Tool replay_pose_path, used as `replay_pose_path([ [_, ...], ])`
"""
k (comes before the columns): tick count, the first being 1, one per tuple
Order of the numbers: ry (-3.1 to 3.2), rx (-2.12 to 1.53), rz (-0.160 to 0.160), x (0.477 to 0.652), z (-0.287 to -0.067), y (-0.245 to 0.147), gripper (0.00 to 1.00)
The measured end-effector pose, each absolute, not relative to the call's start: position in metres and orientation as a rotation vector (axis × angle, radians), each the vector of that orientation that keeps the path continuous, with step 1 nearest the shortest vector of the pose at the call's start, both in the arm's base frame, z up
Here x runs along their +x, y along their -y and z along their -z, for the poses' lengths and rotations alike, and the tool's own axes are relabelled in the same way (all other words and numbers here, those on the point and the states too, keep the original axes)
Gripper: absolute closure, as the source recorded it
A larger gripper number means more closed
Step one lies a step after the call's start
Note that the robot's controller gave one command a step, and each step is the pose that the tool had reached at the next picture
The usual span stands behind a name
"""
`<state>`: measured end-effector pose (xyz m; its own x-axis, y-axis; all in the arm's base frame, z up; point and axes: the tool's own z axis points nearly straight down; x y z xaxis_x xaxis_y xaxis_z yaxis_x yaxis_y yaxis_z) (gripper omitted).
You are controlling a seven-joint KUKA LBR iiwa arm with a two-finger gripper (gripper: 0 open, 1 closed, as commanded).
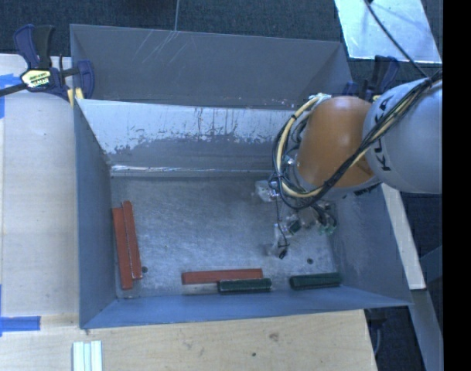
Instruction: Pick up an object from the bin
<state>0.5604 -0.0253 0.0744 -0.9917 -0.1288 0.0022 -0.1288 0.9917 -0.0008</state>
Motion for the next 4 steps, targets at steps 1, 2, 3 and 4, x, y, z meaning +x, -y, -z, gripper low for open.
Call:
replay_pose_path([
  [1,3.155,0.056,-0.009,0.578,-0.182,0.108,0.00],
  [2,3.122,-0.325,0.001,0.587,-0.068,0.101,0.00],
  [3,3.136,-0.273,-0.002,0.591,-0.071,0.140,0.00],
  [4,3.140,-0.266,0.006,0.593,-0.073,0.135,1.00],
])
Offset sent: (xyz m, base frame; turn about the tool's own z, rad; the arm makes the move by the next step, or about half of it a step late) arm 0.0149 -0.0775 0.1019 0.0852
